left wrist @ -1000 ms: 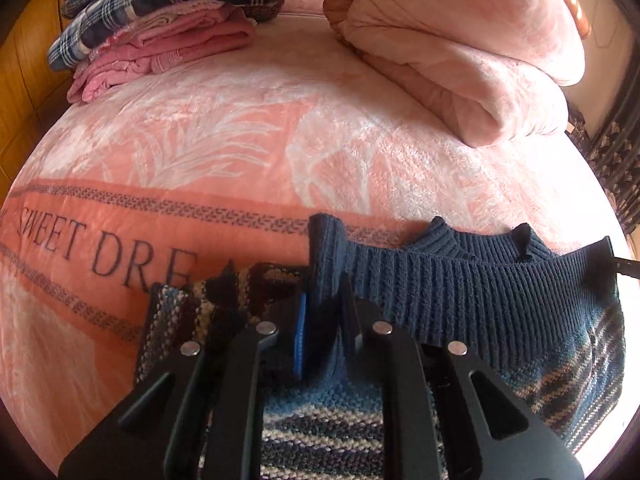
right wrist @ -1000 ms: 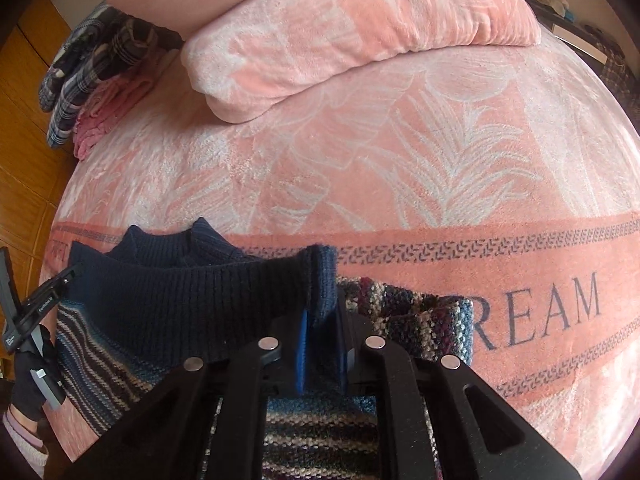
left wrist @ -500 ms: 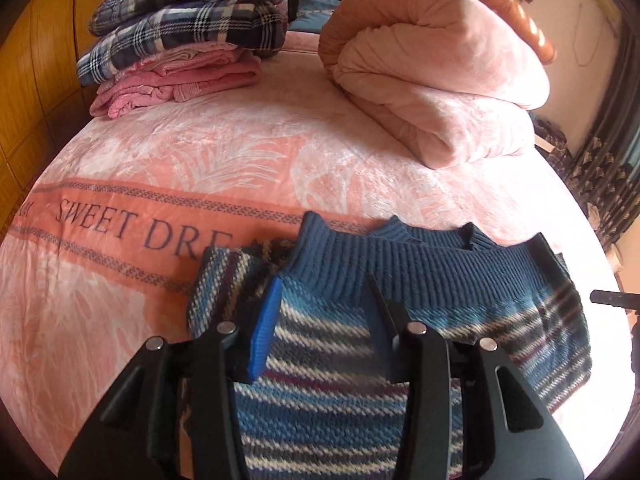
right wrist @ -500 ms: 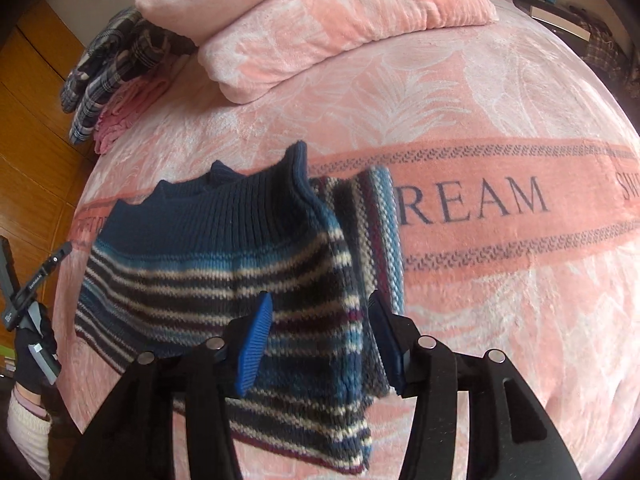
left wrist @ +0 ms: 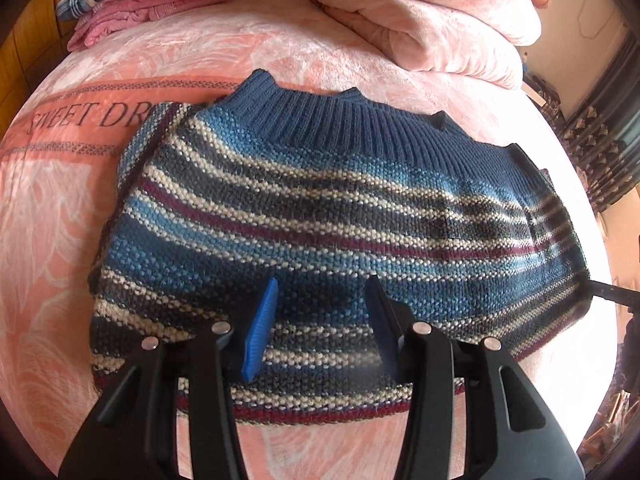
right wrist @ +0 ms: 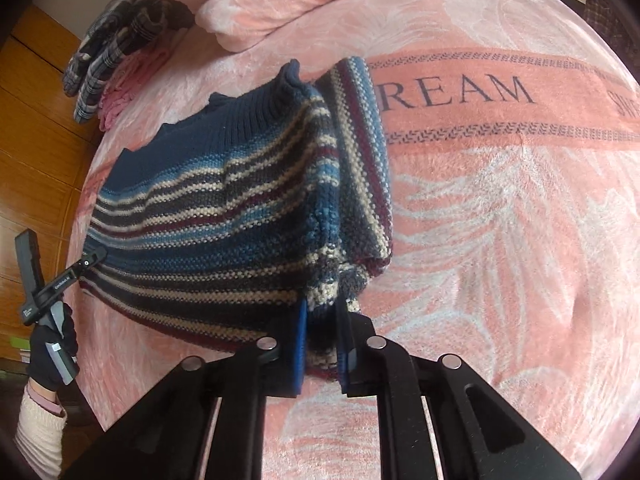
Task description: Fold small clothes
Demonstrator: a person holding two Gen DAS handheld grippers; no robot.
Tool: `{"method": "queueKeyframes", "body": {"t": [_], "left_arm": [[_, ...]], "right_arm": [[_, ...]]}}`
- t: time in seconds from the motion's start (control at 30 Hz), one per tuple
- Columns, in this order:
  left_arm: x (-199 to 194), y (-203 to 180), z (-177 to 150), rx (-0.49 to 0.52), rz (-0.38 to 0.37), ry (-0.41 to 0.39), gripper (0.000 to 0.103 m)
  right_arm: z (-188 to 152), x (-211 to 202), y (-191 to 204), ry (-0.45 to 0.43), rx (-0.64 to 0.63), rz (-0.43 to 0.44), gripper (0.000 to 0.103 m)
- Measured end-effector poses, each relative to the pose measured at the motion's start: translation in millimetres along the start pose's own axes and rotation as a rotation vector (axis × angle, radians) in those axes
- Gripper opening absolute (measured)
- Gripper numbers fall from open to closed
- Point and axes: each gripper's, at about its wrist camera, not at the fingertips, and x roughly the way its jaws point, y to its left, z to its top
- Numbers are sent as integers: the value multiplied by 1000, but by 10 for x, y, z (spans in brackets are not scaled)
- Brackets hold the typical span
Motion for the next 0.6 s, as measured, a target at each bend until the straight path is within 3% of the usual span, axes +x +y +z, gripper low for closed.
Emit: {"method": "queueKeyframes", "body": {"t": [0.23,0.33,0.43,0.5,0.53,0.6], "left_arm": [[62,108,-22,-42,-34,7,45],[62,121,-26,-43,-35,6,45],[30,120,-2,-43,-28,12,46],[-25,80,42,-54,-38,9,46],[-58,59,61,-55,-51,1,47],[-111,-21,108,-40,-51,-16,49]], "right_arm": [[-78,282,-113,40,32,-26,13],[-64,281,-109,48,31,-36,18],[-24,177,-66,38,29,-5,35],[43,61,-55,5,47,32,70],[82,19,-66,-11,55,39,76],[172,0,-96,-22,66,34,78]]}}
